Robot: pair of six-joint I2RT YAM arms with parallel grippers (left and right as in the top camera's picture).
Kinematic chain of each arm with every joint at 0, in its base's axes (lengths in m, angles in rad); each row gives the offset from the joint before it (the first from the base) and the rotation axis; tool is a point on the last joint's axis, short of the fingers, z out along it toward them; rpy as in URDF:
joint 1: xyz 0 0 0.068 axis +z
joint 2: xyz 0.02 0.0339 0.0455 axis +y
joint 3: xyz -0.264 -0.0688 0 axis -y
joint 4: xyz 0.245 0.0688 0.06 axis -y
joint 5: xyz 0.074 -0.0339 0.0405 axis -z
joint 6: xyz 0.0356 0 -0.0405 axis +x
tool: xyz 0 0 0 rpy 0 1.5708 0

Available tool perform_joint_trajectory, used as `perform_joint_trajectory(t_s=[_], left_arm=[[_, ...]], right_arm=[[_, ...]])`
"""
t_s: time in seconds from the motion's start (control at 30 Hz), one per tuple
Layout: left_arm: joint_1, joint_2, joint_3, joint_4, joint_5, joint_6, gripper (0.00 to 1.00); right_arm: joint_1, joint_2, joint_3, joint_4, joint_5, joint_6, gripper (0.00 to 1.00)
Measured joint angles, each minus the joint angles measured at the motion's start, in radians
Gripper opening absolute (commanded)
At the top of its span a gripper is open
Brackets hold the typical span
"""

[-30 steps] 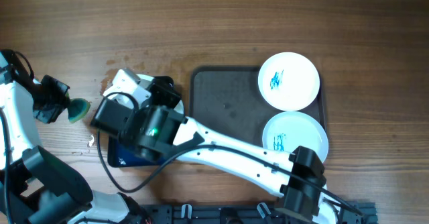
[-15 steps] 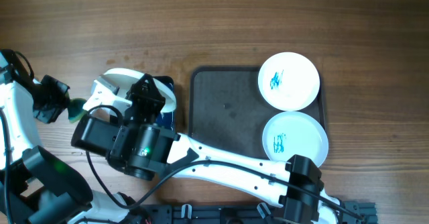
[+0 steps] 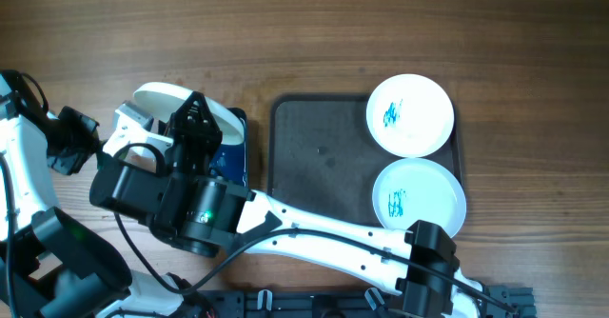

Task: Clean dirty plates on tray and stack at the side
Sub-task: 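Carry the cleaned plate right and set it on the table beside the mat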

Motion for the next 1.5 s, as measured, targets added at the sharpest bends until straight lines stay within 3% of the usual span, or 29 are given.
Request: perform_joint_trajectory(t_s=[0.6,0.8,1.03,1.13,1.3,1.5], left_arm=[[0.000,0.000,0.000,-0.003,0.000,0.000,0.04],[0.000,0.000,0.000,-0.003,0.003,0.000,0.04],[0.000,0.000,0.000,-0.003,0.003,0.000,0.04],[0.000,0.000,0.000,-0.003,0.003,0.000,0.04],[0.000,0.000,0.000,-0.007,0.003,0.000,0.04],[-0.021,0.000,0.000,-0.007,0.004,0.000,0.04]], right_arm=[[-0.004,0.000,0.000,-0.026,-0.050,0.013,0.04],[-0.052,0.000,0.003,-0.190,-0.191,0.212,0.04],[-0.064,0.000,0.004,-0.201,-0.239,0.246,0.04],[-0.070,0.000,0.005,-0.265,-0.290,0.328,0.04],[-0.246,0.000,0.006,-0.398,-0.573,0.572,0.04],[-0.566,-0.015,0.006,-0.445,-0.945,0.721,0.04]])
